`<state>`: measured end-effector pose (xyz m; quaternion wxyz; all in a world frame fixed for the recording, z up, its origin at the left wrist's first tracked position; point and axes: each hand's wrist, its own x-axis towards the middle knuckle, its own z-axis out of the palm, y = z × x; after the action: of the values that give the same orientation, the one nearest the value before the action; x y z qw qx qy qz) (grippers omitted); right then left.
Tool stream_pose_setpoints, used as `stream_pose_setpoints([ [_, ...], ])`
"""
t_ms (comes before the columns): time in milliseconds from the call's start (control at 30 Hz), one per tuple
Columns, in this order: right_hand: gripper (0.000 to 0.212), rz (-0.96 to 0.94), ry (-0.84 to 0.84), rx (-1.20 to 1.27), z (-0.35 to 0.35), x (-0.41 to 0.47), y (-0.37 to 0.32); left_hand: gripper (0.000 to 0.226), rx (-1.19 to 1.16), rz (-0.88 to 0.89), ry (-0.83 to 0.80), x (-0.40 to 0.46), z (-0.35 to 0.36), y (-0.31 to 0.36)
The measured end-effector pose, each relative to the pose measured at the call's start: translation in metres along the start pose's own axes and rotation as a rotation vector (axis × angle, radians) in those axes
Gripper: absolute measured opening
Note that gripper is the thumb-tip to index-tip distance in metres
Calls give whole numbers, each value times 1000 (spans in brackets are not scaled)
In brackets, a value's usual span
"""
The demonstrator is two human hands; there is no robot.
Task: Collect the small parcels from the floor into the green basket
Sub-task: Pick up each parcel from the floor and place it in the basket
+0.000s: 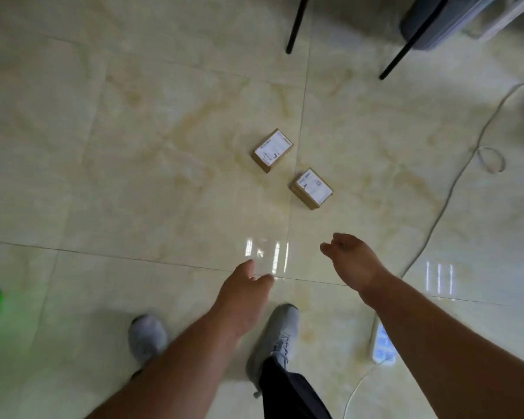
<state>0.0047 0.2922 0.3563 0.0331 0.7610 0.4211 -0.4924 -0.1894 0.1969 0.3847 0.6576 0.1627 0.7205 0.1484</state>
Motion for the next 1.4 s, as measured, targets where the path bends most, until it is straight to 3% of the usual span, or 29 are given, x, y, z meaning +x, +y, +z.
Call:
stream_pose_setpoints([
  [133, 27, -27, 3, -81, -31, 24, 4, 65, -25, -24, -29, 13, 37, 19],
  [300, 30, -25, -7, -168, -44, 53, -1, 41, -69, -52, -48, 44, 50, 46],
  [400, 35, -47, -34, -201, -48, 73, -10, 52, -49, -26, -58, 64, 49, 64],
  [533, 9, -59, -46, -262, -54, 102, -26, 60, -15, -10, -57, 86, 45, 81],
  [600, 15, -71, -29, -264, -59, 119, -33, 54, 12, -27, -46, 97, 46, 84],
  [733, 53, -10, -24, -232, -67, 150, -49, 54, -6, -51, -21, 119, 53, 96],
  [967, 32, 33, -52, -281, -75, 218, -69, 63, -61, -89, 37, 168, 83, 119],
  [1267, 48, -65, -250, -436, -73, 353, -50, 68, -290, -227, 161, 278, 160, 139],
  [1400, 40, -113, -316, -564, -61, 405, -32, 73, -369, -285, 209, 344, 190, 134],
])
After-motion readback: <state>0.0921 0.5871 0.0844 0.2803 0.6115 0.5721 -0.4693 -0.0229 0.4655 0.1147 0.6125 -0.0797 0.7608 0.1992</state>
